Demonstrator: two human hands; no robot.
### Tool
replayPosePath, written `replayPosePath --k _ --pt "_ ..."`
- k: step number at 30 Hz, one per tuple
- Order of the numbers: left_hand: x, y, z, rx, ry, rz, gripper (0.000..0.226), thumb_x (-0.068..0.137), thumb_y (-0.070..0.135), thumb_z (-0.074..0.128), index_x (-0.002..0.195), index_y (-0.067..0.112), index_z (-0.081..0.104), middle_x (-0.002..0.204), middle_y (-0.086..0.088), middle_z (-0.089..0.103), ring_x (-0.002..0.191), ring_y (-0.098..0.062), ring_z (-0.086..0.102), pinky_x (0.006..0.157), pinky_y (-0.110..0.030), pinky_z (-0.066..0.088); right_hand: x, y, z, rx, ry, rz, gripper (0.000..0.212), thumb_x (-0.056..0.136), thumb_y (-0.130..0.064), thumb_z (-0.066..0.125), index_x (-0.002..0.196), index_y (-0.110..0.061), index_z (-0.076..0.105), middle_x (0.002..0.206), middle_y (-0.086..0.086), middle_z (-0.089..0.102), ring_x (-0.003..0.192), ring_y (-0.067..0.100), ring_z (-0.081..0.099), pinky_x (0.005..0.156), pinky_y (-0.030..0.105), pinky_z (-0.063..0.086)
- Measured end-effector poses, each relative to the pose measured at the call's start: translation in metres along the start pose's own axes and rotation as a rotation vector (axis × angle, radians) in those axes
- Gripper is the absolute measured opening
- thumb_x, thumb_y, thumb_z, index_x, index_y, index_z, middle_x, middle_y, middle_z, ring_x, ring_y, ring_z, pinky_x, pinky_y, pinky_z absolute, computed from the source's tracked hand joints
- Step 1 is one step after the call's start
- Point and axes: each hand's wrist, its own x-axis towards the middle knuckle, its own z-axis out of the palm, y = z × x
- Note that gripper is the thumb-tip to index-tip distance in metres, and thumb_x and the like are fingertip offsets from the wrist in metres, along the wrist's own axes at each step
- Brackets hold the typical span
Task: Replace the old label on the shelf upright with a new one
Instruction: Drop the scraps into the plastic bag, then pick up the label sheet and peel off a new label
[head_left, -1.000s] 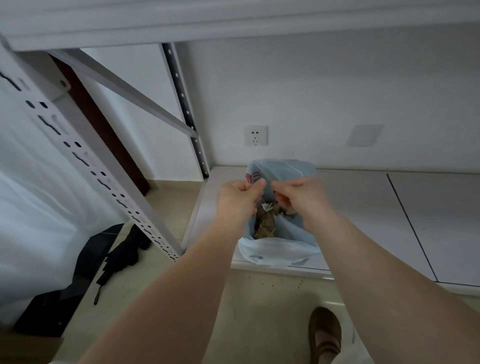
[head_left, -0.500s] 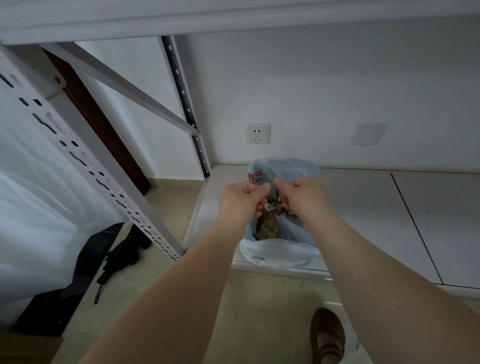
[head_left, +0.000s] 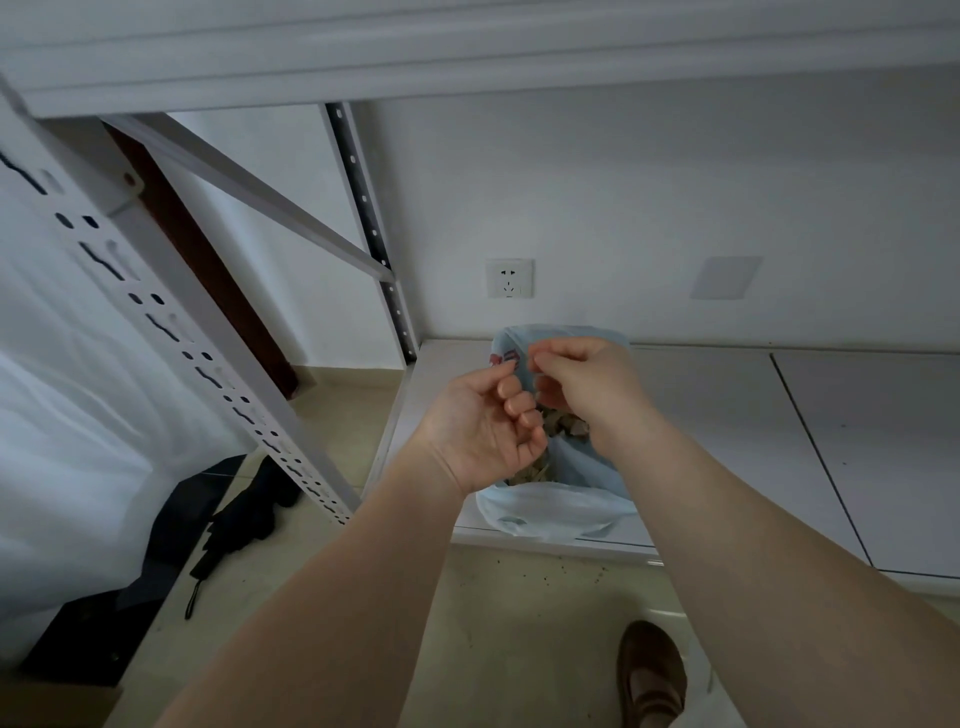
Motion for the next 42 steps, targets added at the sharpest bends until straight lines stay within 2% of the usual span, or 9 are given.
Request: replayPosePath --k 4,9,14,19,23,28,31,36,42 --pt "-0.008 0.002 0.005 0.011 -0.028 0.005 0.043 0.086 0.033 0.051 0.046 0.017 0.044 0.047 0.004 0.038 0.047 -0.012 0.041 0.060 -0.023 0.038 -0.009 -0.009 0.002 0.099 -0.181 -0.016 0.021 0.084 -0.024 0.068 0.088 -0.004 0.072 0.077 0.015 0.068 0.064 0.023 0.062 0.056 0.029 0.051" --pt "-0.018 0.006 0.011 0.070 -0.045 0.009 0.044 0.089 0.038 0.048 0.049 0.018 0.045 0.049 0.004 0.042 0.050 -0.012 0.044 0.055 -0.023 0.043 -0.022 -0.019 0.001 0.151 -0.246 -0.052 0.007 0.085 -0.014 0.068 0.085 -0.007 0.070 0.058 0.005 0.067 0.046 0.013 0.059 0.044 0.022 0.047" --pt "-0.036 0.013 0.022 0.105 -0.071 0.041 0.039 0.088 0.038 0.050 0.055 0.017 0.050 0.056 0.002 0.047 0.054 -0.012 0.046 0.056 -0.024 0.043 -0.032 -0.033 0.001 0.149 -0.201 -0.069 0.013 0.089 -0.016 0.062 0.081 -0.008 0.067 0.057 0.003 0.063 0.047 0.012 0.055 0.048 0.024 0.048" --pt "-0.061 0.024 0.036 0.285 0.038 0.204 0.015 0.091 0.016 0.057 0.084 0.012 0.069 0.069 0.001 0.059 0.062 -0.011 0.051 0.058 -0.024 0.049 -0.041 -0.053 0.008 0.012 0.032 -0.123 0.030 0.092 -0.027 0.055 0.066 -0.014 0.062 0.065 0.002 0.063 0.065 0.018 0.060 0.078 0.040 0.054" --pt "-0.088 0.028 0.048 0.512 0.237 0.434 0.008 0.085 0.018 0.070 0.084 0.010 0.068 0.083 -0.005 0.063 0.073 -0.014 0.053 0.073 -0.030 0.051 -0.058 -0.071 0.012 -0.072 0.073 -0.237 0.012 0.087 -0.014 0.061 0.078 -0.019 0.067 0.085 0.001 0.068 0.087 0.021 0.065 0.088 0.042 0.054" --pt "-0.125 0.035 0.059 0.731 0.396 0.824 0.014 0.087 0.022 0.067 0.075 0.015 0.064 0.069 0.006 0.056 0.067 -0.008 0.050 0.058 -0.013 0.039 -0.090 -0.101 0.014 -0.160 0.130 -0.434 0.012 0.086 -0.017 0.062 0.093 -0.024 0.067 0.087 -0.006 0.067 0.085 0.020 0.066 0.079 0.036 0.055" --pt "-0.148 0.044 0.075 0.962 0.446 1.041 0.026 0.084 0.008 0.063 0.102 0.026 0.065 0.096 0.011 0.058 0.086 -0.005 0.051 0.075 -0.015 0.039 -0.109 -0.135 0.010 -0.325 0.269 -0.696 0.010 0.086 -0.020 0.062 0.087 -0.021 0.071 0.076 -0.010 0.066 0.077 0.015 0.064 0.076 0.030 0.051" --pt "-0.173 0.078 0.107 1.194 0.696 1.530 0.031 0.084 0.024 0.054 0.114 0.025 0.063 0.121 0.004 0.060 0.120 -0.022 0.045 0.096 -0.026 0.028 -0.123 -0.197 -0.006 -0.571 0.509 -0.992 0.015 0.087 -0.022 0.056 0.093 -0.020 0.070 0.083 -0.003 0.069 0.080 0.019 0.061 0.072 0.030 0.046" --pt "-0.158 0.131 0.127 1.775 0.796 1.233 0.072 0.085 0.066 0.045 0.145 0.029 0.033 0.154 0.005 0.031 0.146 -0.020 0.014 0.116 -0.054 0.004 -0.105 -0.234 -0.011 -0.849 0.565 -0.915 0.027 0.087 -0.019 0.051 0.108 -0.024 0.068 0.109 -0.002 0.070 0.107 0.025 0.058 0.080 0.033 0.045"
